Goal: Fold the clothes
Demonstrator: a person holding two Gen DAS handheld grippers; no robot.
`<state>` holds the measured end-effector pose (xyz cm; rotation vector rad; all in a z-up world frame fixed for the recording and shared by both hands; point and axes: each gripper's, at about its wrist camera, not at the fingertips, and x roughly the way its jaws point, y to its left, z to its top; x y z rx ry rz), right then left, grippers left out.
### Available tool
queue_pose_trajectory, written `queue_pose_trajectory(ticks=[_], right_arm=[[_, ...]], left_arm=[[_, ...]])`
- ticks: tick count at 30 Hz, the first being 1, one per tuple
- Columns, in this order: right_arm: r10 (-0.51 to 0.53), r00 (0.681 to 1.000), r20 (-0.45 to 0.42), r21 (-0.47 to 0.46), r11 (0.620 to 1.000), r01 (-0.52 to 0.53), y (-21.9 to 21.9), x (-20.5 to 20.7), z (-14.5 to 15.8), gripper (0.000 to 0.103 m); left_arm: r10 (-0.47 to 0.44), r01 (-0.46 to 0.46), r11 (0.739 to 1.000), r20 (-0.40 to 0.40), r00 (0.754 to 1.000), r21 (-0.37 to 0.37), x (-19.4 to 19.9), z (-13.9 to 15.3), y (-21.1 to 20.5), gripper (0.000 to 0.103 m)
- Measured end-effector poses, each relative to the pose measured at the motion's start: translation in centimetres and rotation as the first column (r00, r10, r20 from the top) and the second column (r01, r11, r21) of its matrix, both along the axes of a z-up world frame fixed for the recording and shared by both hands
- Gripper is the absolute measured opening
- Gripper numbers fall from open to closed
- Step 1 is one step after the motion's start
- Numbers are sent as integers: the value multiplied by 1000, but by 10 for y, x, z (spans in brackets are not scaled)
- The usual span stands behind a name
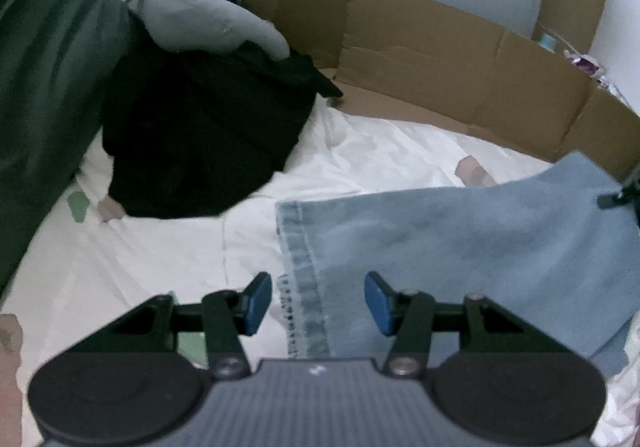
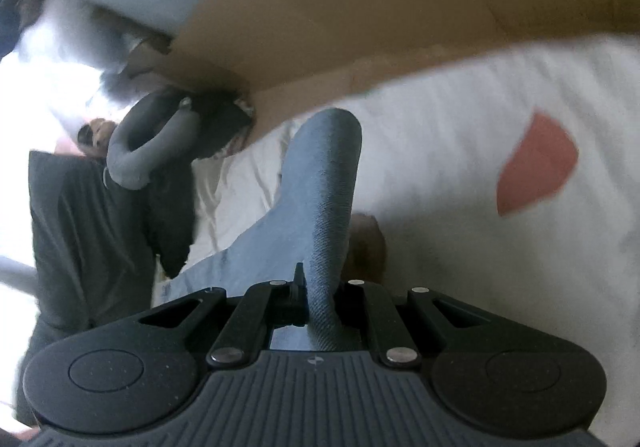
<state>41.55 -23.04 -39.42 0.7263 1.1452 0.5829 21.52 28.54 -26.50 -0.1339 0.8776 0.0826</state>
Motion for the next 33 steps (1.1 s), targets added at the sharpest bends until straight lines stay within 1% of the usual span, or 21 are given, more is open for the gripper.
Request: queue_pose_trajectory(ticks=[2,3,6,7,9,11,12,13,16,17,19,22,26,29,33], right_arm=[[-19,999,-40,29,999,21,-6,0,-16,6],[-19,999,-46,35,999,21,-7,0,-21,8],[-13,998,-58,26,1000,14,-9,1,-29,11],[-14,998,-63,20,1000,15,-11,2,-32,14],[-21,997,-73,23,999,22,-15,1,-38,18],[-27,996,-82,21,999,28,-19,-1,-44,27],[-29,996,-85,18,999,31,-21,-3,-47,28],[-23,996,-91,21,999,25,-23,-7,-51,32],[-16,994,-110,51,998,22,-35,-21,-59,34],[-18,993,-113,67,997,26,-40,-27,-61,38],[-15,993,-118,92,995,26,-45,-41,-62,38],[8,993,-116,96,995,3,-49,-59,-63,39],[19,991,-133,86,996,-8,-52,-76,-69,39],[47,987,-153,67,997,-37,-50,-84,-74,41],[69,983,-171,91,994,-54,-52,-92,-74,42]], left_arm=[[-10,10,1000,-4,1000,-5,3,-1,-4,55],[-17,17,1000,-6,1000,-5,5,-1,-6,55],[-37,37,999,-11,999,-4,13,1,-13,55],[-42,42,999,-15,999,-7,17,3,-15,55],[-55,55,998,-22,998,-16,25,8,-19,55],[-77,76,997,-22,997,-13,34,16,-25,55],[-88,87,996,-23,996,-11,38,20,-28,55],[-98,98,995,-25,995,-9,43,24,-31,55],[-122,122,993,-36,992,-7,53,33,-40,55],[-131,131,991,-41,991,-6,56,35,-44,55],[-154,154,988,-50,987,1,61,39,-52,55],[-178,178,984,-61,982,7,68,42,-63,55],[-188,188,982,-75,979,-4,76,49,-76,55],[-188,188,982,-99,977,-8,83,54,-84,55],[-189,191,982,-138,972,1,92,62,-95,55]])
